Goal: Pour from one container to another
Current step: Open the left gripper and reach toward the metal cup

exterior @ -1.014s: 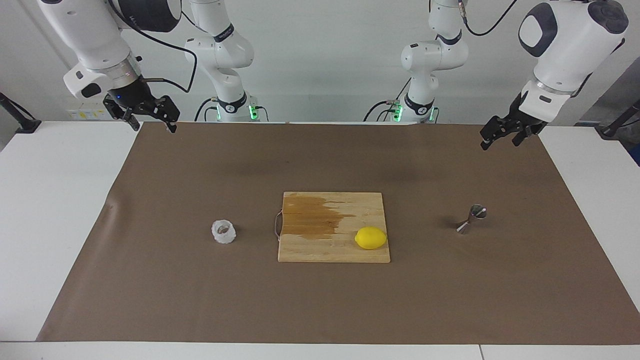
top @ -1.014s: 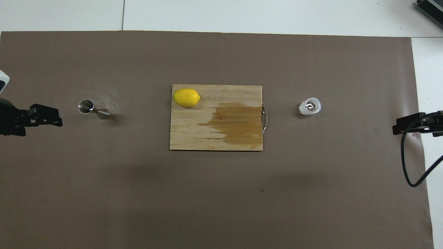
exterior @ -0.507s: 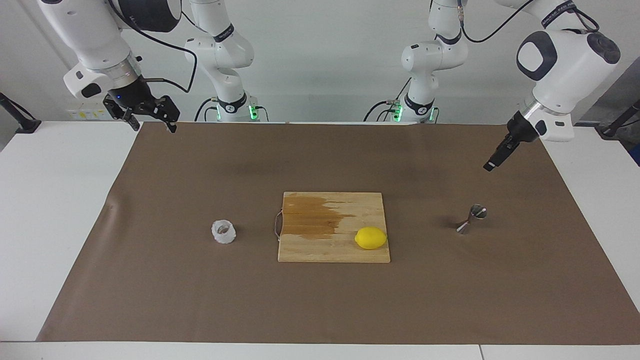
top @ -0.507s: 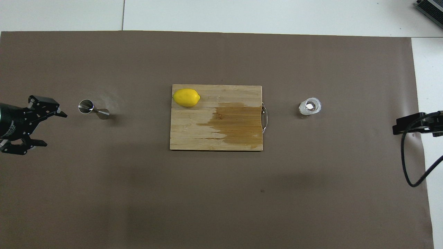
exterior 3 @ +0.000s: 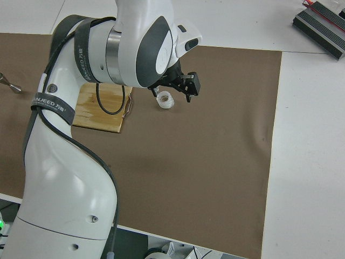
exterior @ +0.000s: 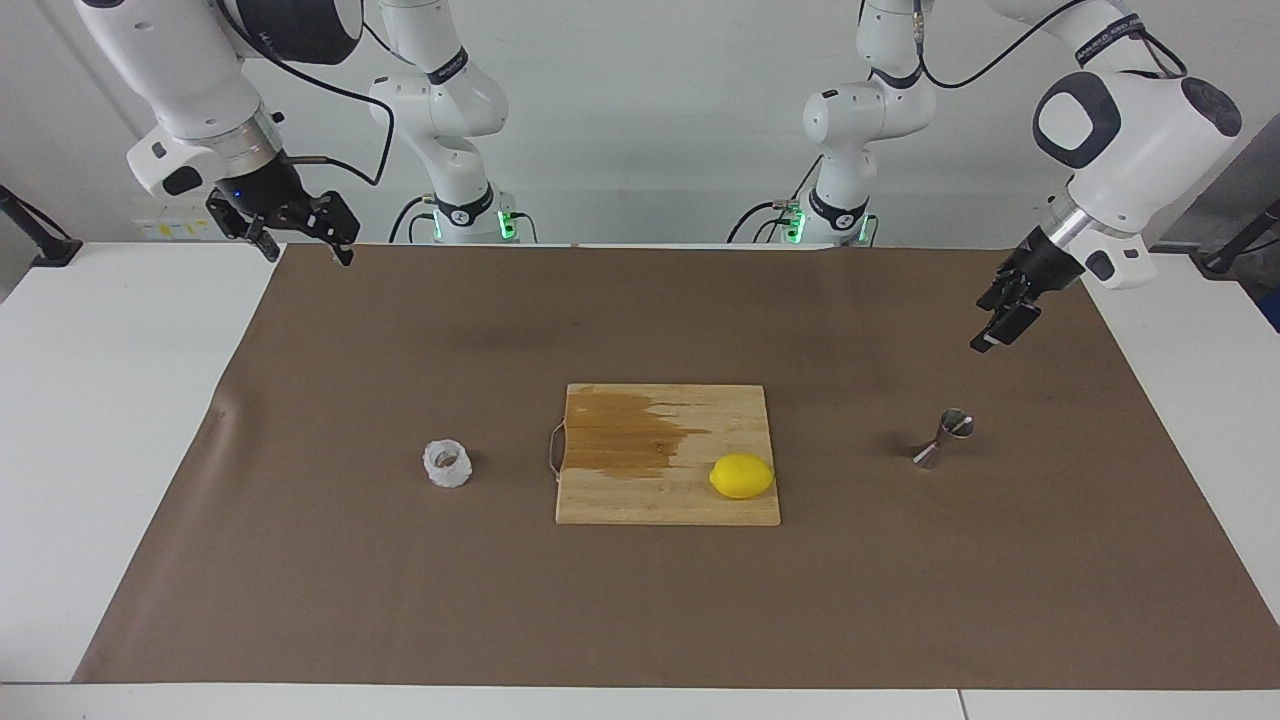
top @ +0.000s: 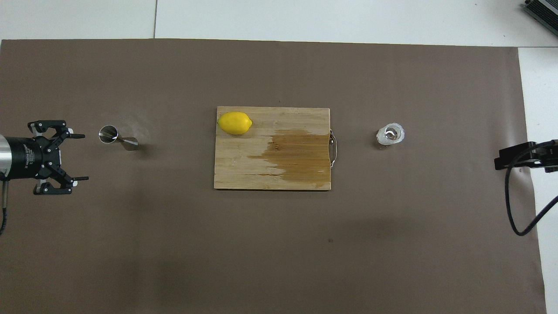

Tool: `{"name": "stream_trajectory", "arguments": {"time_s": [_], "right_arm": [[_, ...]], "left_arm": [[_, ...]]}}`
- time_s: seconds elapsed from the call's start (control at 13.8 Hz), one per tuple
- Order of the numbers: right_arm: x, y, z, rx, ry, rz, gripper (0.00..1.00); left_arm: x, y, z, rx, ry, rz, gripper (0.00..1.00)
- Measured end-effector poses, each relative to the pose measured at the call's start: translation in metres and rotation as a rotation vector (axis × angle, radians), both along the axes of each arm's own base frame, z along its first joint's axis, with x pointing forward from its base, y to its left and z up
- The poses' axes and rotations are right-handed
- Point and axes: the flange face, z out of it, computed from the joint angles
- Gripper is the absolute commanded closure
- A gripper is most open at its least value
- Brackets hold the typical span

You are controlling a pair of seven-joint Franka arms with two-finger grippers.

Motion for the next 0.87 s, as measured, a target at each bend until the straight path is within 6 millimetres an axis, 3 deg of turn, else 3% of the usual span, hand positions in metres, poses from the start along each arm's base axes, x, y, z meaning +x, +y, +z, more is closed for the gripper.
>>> {"name": "stream_trajectory", "arguments": {"time_s": [0.43,0.58,0.87], "right_arm": [[0.0,0.0,0.0,0.0,0.0,0.0,0.0],[0.0,0.0,0.0,0.0,0.0,0.0,0.0],[0.0,0.0,0.0,0.0,0.0,0.0,0.0]], "left_arm": [[-0.005,0.022,-0.044,-0.171,0.022,0.578,0.0],[-0.005,0.03,-0.059,-0.201,0.036,0.677,0.0],[-0.001,0.025,-0.064,-0.256,0.046,0.794,0.0]]}}
